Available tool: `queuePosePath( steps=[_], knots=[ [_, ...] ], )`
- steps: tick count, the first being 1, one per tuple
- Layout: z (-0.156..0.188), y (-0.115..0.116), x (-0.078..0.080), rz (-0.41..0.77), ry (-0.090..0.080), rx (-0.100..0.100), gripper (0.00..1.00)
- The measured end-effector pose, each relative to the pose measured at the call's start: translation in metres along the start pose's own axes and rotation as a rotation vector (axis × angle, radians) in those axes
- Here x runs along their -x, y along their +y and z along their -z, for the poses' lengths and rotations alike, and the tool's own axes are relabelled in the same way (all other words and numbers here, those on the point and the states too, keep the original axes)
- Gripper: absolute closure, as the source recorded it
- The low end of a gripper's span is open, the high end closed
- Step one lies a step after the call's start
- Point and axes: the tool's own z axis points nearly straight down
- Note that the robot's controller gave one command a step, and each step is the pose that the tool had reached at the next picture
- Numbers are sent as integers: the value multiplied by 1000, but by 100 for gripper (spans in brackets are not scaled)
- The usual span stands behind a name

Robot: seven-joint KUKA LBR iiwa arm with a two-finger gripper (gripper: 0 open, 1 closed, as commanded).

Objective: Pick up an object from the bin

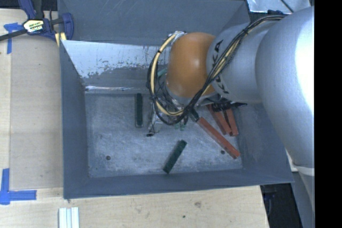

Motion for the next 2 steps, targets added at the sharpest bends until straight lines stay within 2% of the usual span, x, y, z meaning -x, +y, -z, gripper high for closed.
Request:
queuePosePath(
  steps=[1,2],
  knots=[
    [133,5,-14,-3,1,-1,100],
    [78,43,30,36,2,-1,100]
  ],
)
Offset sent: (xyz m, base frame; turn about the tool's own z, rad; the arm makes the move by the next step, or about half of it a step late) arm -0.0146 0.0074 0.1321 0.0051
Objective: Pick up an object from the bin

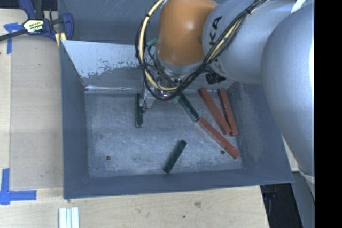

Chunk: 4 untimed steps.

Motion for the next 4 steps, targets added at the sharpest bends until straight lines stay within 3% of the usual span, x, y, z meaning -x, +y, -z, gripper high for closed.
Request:
queuePosePath(
  steps=[1,2,3,4],
  knots=[
    [92,25,-5,25,-10,4,100],
    [18,16,15,251,4,-1,100],
    [20,16,16,250,0,0,0],
    [-78,-15,9,568,6,-1,0]
  ],
)
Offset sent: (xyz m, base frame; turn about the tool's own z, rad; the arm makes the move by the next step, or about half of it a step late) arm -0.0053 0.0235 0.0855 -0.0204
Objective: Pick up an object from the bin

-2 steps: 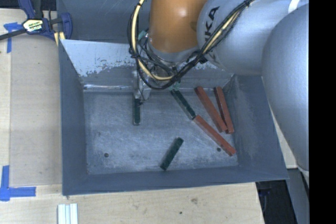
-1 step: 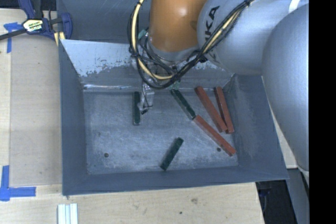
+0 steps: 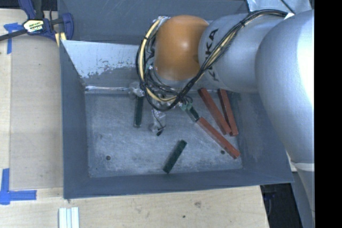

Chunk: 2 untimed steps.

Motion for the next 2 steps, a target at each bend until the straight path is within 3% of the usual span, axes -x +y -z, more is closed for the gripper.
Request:
queuePosePath(
  steps=[1,2],
  knots=[
    [2,0,2,-3,-5,0,100],
    [161,7,-15,175,-14,-4,100]
  ],
)
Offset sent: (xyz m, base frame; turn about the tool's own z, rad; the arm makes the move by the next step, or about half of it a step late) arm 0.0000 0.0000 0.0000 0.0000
